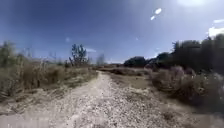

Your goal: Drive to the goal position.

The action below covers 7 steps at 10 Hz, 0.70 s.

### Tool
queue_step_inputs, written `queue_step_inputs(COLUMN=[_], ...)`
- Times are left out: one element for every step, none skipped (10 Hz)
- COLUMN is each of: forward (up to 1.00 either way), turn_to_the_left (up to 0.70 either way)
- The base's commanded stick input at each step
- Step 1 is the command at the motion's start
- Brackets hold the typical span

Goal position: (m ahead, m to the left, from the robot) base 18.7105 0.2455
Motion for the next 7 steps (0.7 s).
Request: queue_step_inputs(forward=[0.7,0.7,0.7,0.7,0.7,0.7,0.7], turn_to_the_left=[0.0,0.0,0.0,0.0,0.0,0.0,0.0])
